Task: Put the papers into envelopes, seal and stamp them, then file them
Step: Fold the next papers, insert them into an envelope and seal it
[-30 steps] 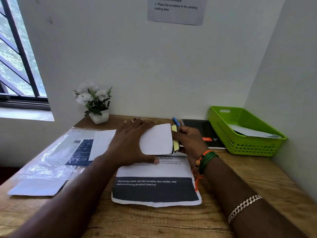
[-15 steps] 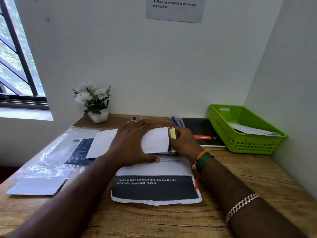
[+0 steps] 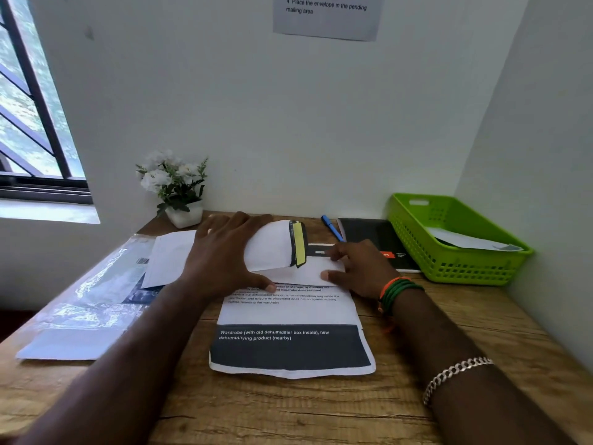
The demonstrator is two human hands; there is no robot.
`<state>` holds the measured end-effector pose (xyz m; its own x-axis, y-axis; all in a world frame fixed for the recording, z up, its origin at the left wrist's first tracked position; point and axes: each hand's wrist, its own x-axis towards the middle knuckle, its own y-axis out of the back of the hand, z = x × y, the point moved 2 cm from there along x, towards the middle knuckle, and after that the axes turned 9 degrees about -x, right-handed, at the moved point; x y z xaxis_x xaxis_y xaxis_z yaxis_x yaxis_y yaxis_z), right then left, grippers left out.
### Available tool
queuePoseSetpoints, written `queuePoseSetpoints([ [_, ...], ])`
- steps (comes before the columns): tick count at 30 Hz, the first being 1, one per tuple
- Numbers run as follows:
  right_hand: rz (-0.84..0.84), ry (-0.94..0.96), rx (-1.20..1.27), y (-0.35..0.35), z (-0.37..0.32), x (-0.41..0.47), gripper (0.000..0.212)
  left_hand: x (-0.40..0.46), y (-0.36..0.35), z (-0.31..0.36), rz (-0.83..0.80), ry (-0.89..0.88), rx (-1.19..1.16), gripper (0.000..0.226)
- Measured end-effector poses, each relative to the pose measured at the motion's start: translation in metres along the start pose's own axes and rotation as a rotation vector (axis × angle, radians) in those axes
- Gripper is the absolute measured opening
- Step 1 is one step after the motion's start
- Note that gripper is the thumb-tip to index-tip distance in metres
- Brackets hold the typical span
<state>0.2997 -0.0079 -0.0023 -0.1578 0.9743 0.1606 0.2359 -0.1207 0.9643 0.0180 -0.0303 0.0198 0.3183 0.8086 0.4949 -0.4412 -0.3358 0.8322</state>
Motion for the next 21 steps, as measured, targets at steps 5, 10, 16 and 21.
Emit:
queuePoseSetpoints([
  [5, 0.03, 0.01, 0.035, 0.003, -0.005, -0.002, 0.052, 0.0, -0.003, -0.004, -0.006, 0.013, 0.002, 0.124],
  [10, 0.12, -0.007, 0.343, 0.017, 0.001, -0.002, 0.013, 0.0, -0.004, -0.008, 0.029, 0.022, 0.009, 0.122],
  [16, 0.503, -0.155, 0.549, 0.05, 0.03, -0.006, 0.014, 0.002, -0.003, -0.015, 0.078, 0.039, 0.052, 0.123],
  [21, 0.653, -0.173, 0.663, 0.064, 0.048, -0.01, 0.011, 0.003, -0.004, -0.019, 0.077, 0.061, 0.054, 0.123],
])
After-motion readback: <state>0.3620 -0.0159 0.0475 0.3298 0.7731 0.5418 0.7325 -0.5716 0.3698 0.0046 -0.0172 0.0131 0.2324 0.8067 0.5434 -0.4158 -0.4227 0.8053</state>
